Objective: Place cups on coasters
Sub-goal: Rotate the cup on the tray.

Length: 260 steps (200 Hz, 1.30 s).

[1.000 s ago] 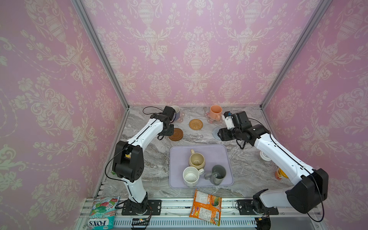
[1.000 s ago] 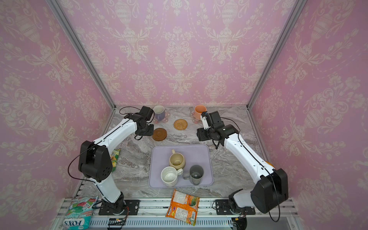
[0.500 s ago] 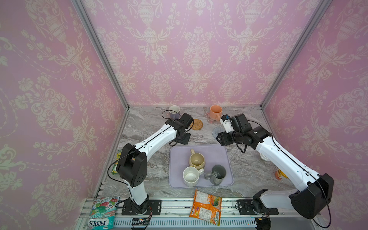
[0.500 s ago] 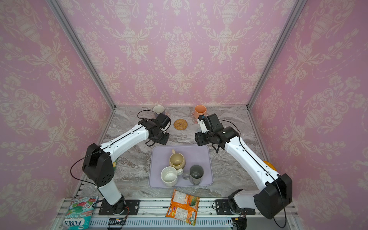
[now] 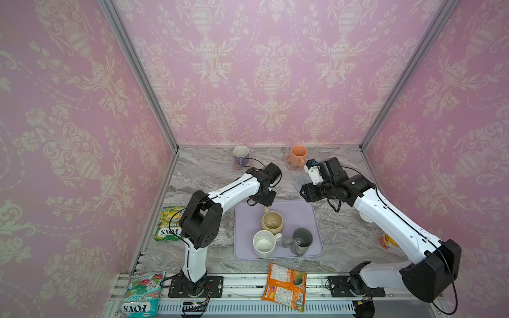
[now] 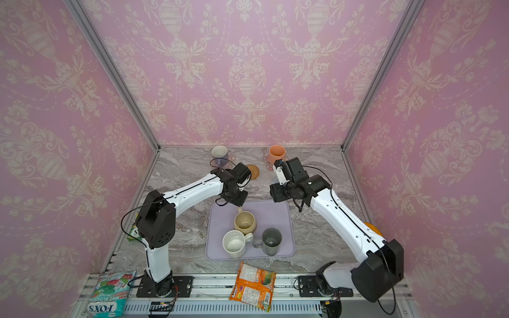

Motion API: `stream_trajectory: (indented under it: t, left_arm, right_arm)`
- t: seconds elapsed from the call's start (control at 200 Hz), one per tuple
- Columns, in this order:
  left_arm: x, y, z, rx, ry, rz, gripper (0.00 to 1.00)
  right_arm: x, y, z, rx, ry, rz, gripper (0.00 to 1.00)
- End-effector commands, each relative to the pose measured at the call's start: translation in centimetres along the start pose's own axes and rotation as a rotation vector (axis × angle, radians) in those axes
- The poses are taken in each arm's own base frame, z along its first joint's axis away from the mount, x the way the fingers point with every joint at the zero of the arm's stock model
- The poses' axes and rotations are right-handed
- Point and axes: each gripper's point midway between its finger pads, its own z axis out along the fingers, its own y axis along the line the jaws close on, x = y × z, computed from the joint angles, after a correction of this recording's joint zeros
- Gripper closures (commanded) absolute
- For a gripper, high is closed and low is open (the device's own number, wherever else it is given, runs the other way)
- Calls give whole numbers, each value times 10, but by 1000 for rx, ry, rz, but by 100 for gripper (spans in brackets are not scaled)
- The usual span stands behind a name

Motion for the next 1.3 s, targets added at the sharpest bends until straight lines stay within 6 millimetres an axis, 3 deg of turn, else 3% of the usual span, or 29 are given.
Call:
stream_trajectory:
  t: [0.0,0.19,0.701,0.986,1.296]
  left_arm:
    - [1,-2,3,4,17,3,65]
    - [18,13,6,-70,64,19,65]
    - [59,29,-2,-78,126,5,65]
    - [88,27,-6,-22,167,-6,65]
    - [110,9,-18,108,182,-8,65]
  right_arm:
    - [-6,3,-3,2,-6,-23,34]
    - [-7,3,0,4,0,-27,35]
    - [-11,6,2,-2,-7,-17,34]
    - [-11,9,6,-10,-11,-4,34]
    - [-12,12,8,-17,-8,-6,34]
